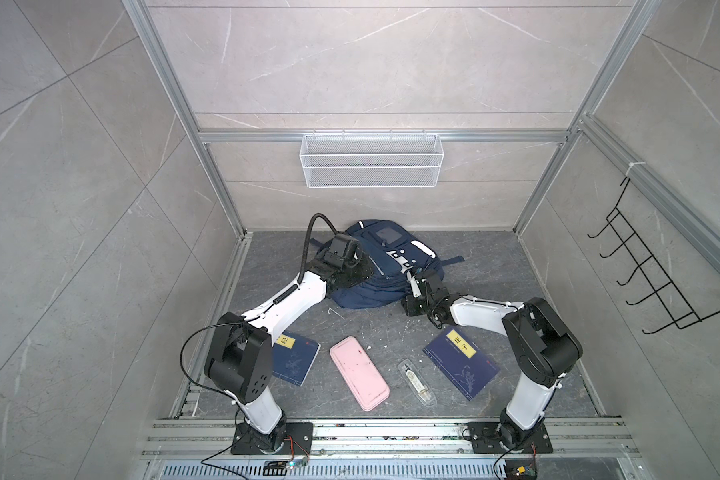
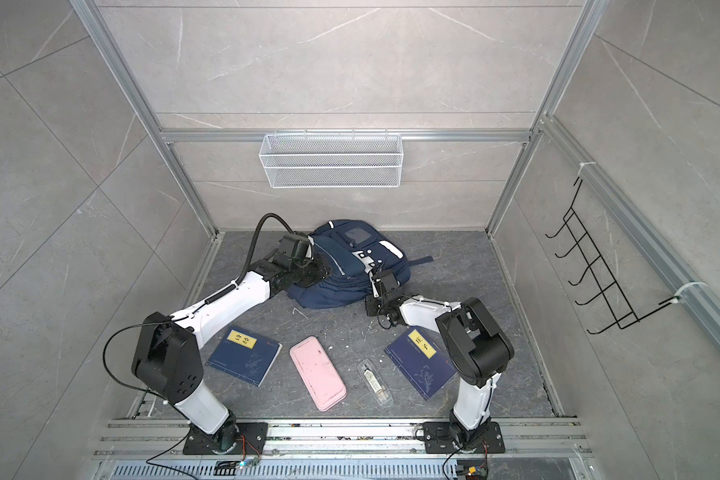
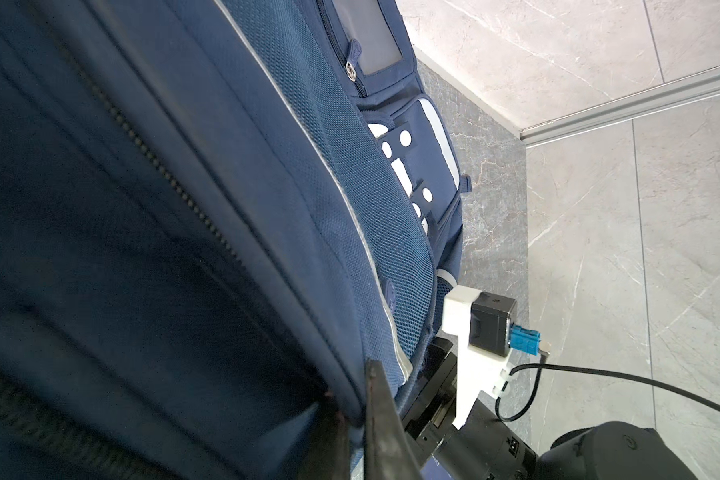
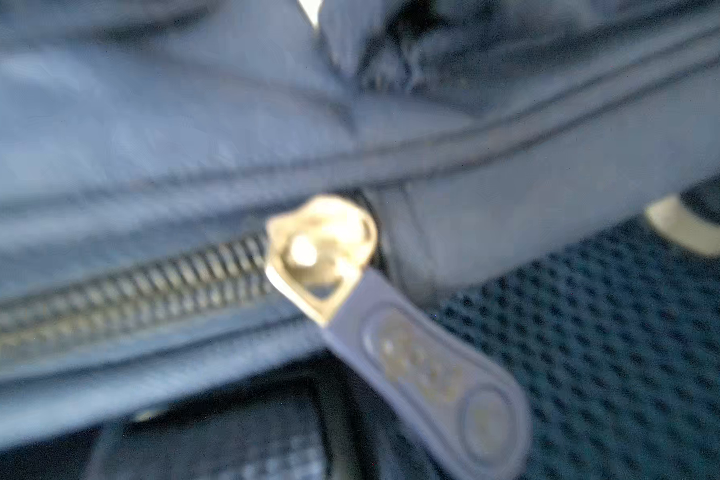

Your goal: Pack the student bag

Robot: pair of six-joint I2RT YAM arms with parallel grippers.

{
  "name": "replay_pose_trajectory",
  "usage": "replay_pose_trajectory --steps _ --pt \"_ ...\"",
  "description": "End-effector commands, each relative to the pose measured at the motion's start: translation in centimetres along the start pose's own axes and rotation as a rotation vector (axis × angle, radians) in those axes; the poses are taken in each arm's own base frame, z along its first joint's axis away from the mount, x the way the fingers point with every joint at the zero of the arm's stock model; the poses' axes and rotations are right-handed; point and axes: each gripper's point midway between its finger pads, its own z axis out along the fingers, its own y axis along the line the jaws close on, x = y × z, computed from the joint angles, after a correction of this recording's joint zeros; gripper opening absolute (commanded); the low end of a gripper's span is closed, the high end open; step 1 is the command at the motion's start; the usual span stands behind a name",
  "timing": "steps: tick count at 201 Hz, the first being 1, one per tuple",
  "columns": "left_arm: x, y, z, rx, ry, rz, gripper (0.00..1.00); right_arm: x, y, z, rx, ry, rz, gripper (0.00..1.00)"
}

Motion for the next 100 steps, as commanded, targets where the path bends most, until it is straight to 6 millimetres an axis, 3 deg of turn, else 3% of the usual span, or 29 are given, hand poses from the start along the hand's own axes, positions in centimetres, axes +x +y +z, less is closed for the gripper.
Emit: replay_pose_trajectory --steps 1,76,100 --pt "-3.1 -4.7 -3.1 0.142 -0.099 0.075 0.0 -1.1 0.5 0.2 -0.017 -0.04 -0.015 0.34" --pt "-3.3 -3.7 -1.9 0.115 -0.098 0.065 0.0 0.0 0.9 -1.2 -0.053 -0.016 0.012 0.0" --pt "-3.4 -3.0 -0.7 0.105 -0.08 0.049 0.0 0.6 1.4 -1.4 -0.066 0.034 0.017 0.0"
